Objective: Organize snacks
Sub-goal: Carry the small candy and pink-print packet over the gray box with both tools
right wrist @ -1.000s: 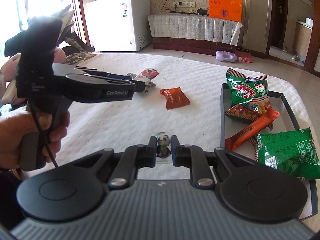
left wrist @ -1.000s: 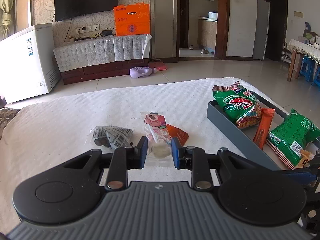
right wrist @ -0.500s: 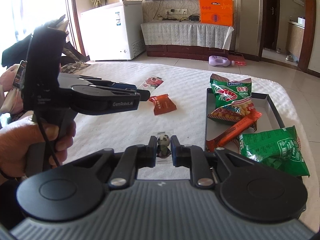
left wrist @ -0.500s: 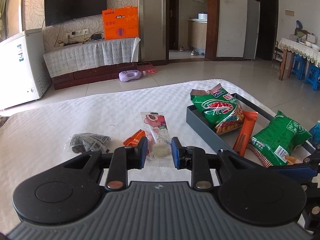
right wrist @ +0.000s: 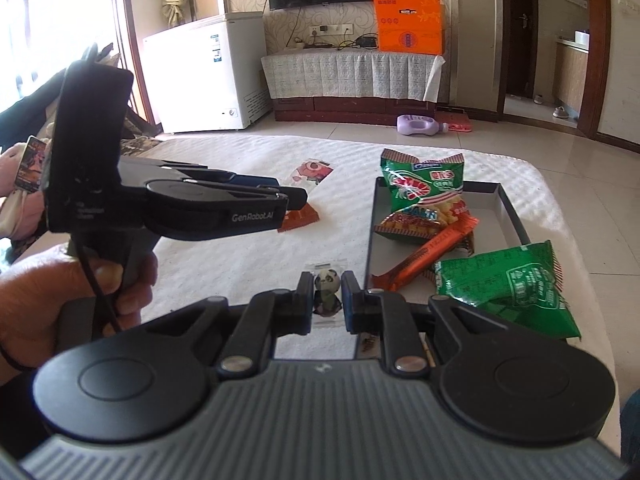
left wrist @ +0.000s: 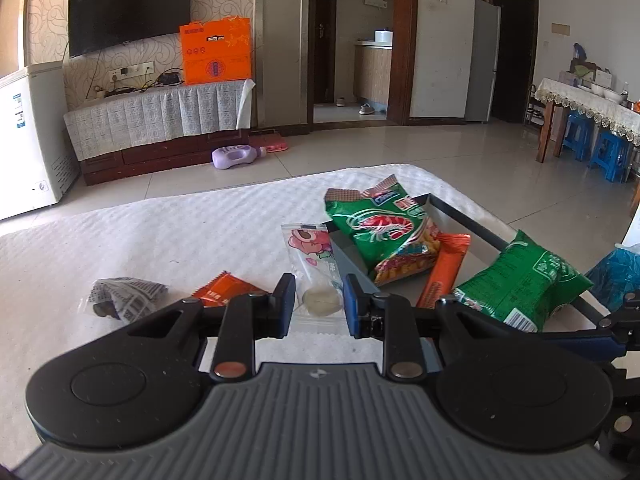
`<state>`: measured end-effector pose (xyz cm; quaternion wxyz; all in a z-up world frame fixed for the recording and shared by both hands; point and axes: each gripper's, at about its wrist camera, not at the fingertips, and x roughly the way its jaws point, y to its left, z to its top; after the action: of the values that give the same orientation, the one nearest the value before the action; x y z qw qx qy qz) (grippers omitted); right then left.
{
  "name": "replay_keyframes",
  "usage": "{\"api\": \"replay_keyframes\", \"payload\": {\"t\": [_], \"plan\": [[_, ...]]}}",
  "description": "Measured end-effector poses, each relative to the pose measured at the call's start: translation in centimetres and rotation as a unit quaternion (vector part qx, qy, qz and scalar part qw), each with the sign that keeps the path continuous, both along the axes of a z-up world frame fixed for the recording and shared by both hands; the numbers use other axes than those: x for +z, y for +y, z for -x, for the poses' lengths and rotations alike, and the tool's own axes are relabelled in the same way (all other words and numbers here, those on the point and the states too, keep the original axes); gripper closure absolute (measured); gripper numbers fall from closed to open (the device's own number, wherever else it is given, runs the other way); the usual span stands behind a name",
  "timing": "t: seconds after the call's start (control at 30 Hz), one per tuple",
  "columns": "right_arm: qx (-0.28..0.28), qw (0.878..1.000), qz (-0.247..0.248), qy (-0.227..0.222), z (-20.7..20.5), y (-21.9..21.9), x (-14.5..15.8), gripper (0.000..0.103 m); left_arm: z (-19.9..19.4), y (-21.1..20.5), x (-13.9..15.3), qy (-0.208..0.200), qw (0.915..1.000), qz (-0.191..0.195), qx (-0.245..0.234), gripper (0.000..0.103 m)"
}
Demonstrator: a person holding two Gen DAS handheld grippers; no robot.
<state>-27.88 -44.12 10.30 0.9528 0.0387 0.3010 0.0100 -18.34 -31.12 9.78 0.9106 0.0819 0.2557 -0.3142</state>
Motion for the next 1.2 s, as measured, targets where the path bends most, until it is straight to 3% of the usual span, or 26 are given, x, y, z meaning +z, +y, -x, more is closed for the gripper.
{"api": "replay_keyframes", "payload": {"t": [1.2], "plan": [[-0.058, 0.998, -0.007, -0.003, 3.1, -4.1, -0.5, 0.085, 0.4, -9.8, -3.0, 0.026, 0.9971, 0.005, -0.071, 0.073]]}}
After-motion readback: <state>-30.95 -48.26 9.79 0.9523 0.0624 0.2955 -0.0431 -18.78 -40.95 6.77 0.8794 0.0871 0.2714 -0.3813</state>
